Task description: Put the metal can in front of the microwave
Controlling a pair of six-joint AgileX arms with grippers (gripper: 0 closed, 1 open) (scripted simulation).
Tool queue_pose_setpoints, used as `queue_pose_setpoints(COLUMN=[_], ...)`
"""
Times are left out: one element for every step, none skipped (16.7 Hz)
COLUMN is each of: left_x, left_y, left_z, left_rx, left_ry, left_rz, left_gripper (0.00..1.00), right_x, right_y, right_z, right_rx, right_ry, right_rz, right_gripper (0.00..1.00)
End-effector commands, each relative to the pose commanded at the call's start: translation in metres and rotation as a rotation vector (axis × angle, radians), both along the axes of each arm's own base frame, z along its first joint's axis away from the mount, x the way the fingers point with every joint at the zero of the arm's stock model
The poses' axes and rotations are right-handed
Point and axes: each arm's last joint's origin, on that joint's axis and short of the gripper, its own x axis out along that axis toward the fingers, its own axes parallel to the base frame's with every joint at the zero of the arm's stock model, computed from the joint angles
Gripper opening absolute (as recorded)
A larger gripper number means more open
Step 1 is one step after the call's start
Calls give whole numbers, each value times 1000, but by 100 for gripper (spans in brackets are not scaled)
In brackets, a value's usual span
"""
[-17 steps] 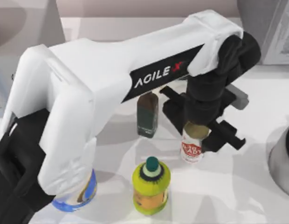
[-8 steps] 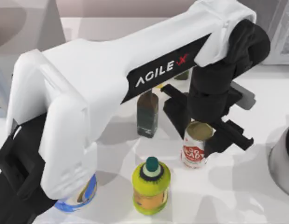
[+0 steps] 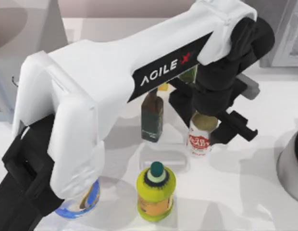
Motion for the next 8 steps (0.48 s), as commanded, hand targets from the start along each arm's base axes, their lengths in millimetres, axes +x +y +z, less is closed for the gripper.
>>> queue_pose_setpoints(left_x=[0, -1, -1, -3, -5, -6, -7, -8], left_y=[0, -1, -1, -1, 0, 4, 10, 19], left_z=[0, 0, 0, 5, 14, 25, 40, 58], left_rx=[0, 2, 2, -8, -26, -50, -79, -112], left_ry=[0, 3, 3, -3, -13, -27, -45, -66], left_rz=[0, -5, -5, -12, -21, -28, -33, -36], left_gripper=[0, 0, 0, 0, 0, 0, 0, 0], right_x=[0, 0, 0, 0, 0, 0, 0, 0], right_y=[0, 0, 0, 0, 0, 0, 0, 0], right_z=[0, 0, 0, 0, 0, 0, 0, 0], right_rx=[0, 0, 0, 0, 0, 0, 0, 0], right_ry=[0, 0, 0, 0, 0, 0, 0, 0], right_rz=[0, 0, 0, 0, 0, 0, 0, 0], right_gripper=[100, 100, 100, 100, 100, 100, 100, 100])
